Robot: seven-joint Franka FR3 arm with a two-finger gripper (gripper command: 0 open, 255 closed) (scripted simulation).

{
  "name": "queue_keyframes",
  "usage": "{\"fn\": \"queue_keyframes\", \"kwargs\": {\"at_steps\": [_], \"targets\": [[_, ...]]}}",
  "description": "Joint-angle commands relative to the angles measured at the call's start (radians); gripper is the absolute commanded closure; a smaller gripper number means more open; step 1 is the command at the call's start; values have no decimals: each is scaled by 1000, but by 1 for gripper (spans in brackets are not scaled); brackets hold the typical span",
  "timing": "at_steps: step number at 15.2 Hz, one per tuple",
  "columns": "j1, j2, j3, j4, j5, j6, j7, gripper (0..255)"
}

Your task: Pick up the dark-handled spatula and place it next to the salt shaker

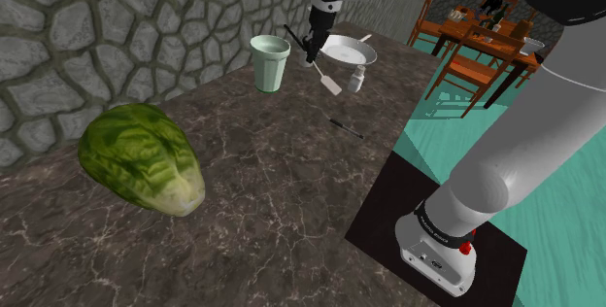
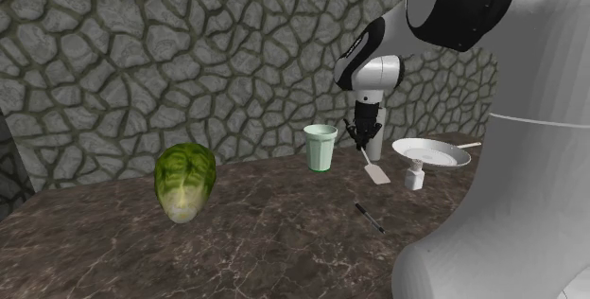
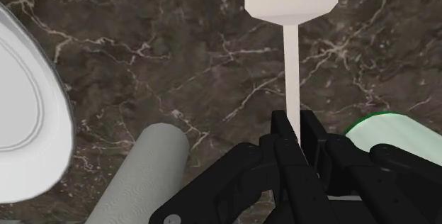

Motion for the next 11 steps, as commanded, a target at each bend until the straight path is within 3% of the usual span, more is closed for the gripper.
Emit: {"fn": "queue_keyframes", "kwargs": {"at_steps": [1, 11], "targets": [[0, 11, 0, -14, -1, 25, -1, 255], [1, 70, -1, -78, -7, 149, 2, 255]]}}
